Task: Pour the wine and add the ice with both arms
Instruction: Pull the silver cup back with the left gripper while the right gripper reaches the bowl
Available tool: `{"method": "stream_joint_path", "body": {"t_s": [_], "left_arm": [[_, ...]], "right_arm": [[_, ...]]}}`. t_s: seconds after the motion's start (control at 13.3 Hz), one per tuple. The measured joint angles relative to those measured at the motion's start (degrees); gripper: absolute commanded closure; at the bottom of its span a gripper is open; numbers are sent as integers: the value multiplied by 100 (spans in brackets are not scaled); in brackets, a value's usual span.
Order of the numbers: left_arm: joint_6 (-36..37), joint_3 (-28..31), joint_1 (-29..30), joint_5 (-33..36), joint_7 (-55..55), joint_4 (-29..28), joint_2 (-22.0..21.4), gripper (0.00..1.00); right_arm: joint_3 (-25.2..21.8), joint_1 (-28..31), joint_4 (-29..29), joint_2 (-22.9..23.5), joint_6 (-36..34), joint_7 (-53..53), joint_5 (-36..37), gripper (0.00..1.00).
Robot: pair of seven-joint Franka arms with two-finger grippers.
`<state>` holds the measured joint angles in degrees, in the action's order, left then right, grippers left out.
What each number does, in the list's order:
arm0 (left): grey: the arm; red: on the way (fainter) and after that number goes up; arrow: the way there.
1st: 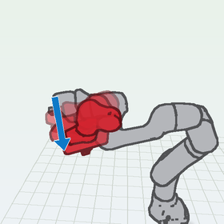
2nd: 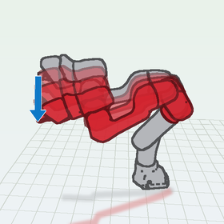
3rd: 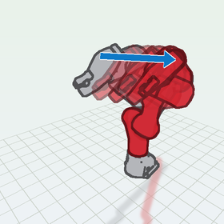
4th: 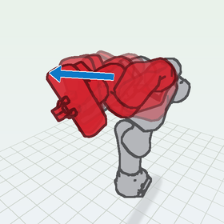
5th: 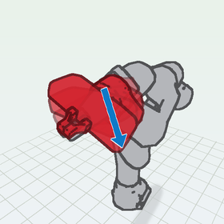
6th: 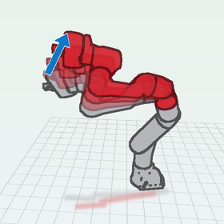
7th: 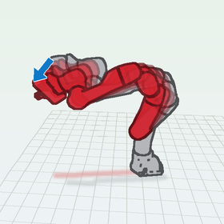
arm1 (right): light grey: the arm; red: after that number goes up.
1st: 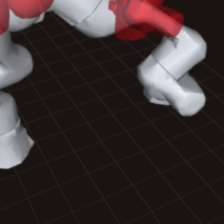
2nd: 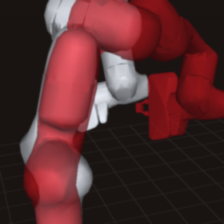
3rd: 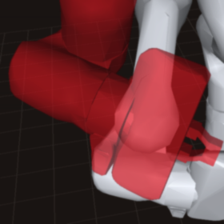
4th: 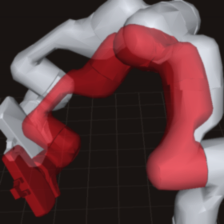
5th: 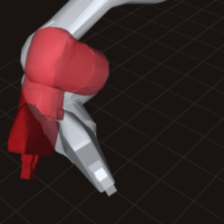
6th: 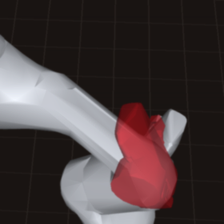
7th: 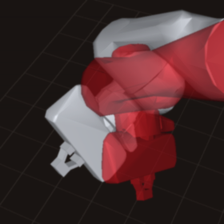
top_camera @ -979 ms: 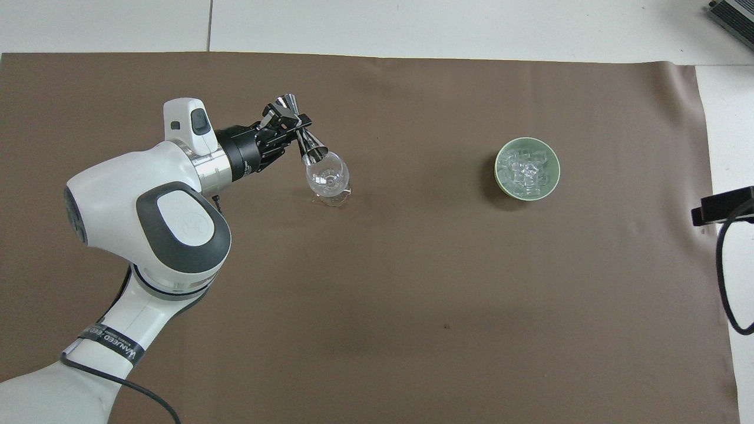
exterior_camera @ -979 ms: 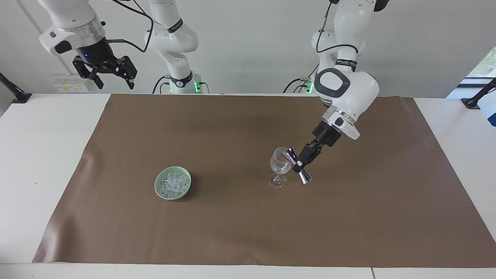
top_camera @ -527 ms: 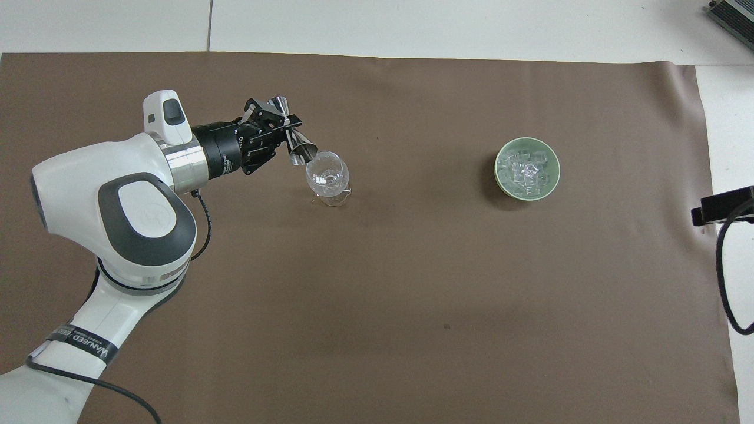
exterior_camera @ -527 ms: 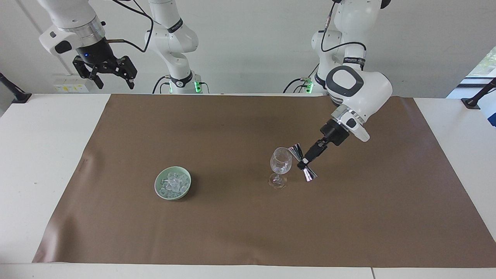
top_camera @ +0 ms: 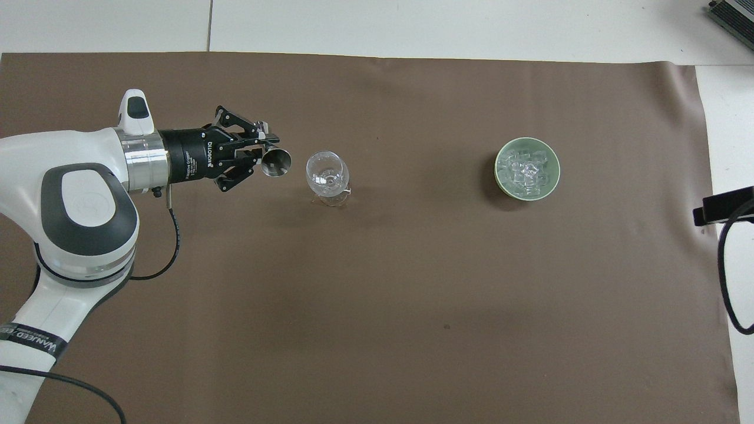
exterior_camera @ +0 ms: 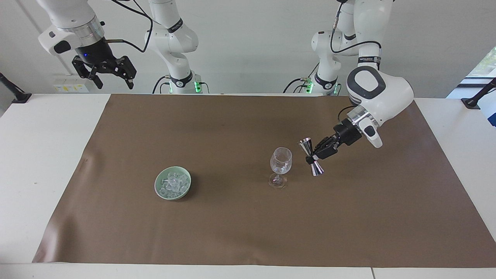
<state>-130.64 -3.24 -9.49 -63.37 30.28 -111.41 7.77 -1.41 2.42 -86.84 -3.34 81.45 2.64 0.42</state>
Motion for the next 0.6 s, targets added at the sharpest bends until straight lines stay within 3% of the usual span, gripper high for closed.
{"method": "stream_joint_path", "body": {"t_s": [0.3, 0.6], "left_arm": [[897, 13, 492, 641, 917, -10, -8, 100], [1458, 21, 1032, 794, 1449, -258, 5, 100]], "right_arm": [[-11, 3, 5, -2, 4, 0, 0, 0], [-16, -3, -34, -36, 286, -107, -3, 0]]}}
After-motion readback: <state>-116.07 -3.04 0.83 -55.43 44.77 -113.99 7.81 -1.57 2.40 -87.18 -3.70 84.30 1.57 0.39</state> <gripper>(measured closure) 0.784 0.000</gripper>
